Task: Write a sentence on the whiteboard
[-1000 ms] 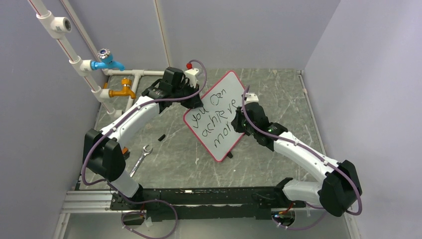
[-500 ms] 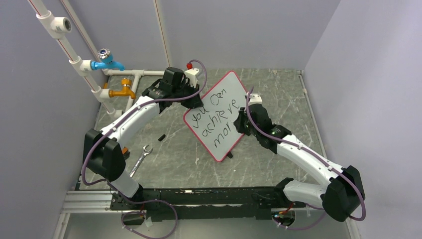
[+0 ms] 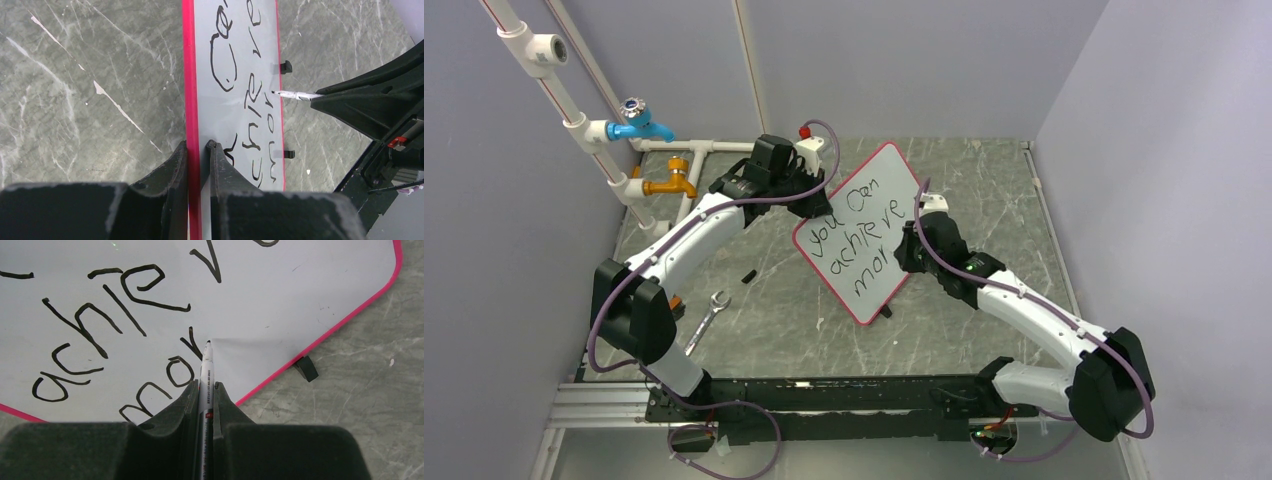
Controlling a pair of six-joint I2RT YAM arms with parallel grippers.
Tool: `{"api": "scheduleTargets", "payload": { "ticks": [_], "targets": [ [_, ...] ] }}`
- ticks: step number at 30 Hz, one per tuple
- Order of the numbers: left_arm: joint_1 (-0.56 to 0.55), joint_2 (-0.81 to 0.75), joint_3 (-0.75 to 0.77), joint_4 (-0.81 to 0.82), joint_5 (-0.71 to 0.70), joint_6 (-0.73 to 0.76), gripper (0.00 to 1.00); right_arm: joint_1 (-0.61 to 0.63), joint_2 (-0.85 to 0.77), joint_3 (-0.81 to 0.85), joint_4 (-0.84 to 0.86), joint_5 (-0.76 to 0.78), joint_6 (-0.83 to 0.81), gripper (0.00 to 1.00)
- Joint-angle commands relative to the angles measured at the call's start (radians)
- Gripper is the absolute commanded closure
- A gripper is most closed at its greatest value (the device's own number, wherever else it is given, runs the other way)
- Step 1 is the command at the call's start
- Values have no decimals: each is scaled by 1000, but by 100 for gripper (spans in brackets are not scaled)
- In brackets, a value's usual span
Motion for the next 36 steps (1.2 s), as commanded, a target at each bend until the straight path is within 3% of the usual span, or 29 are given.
{"api": "scheduleTargets", "payload": {
  "ticks": [1,16,36],
  "targets": [
    [-7,-16,26,4,-48,69,100,-7,17,-6,63,-15,3,100],
    [-9,-15,28,2,-46,71,100,-40,60,31,65,-9,-31,100],
    [-10,-14,28,3,-44,69,100,-39,52,54,100,-138,-39,100]
  ]
}}
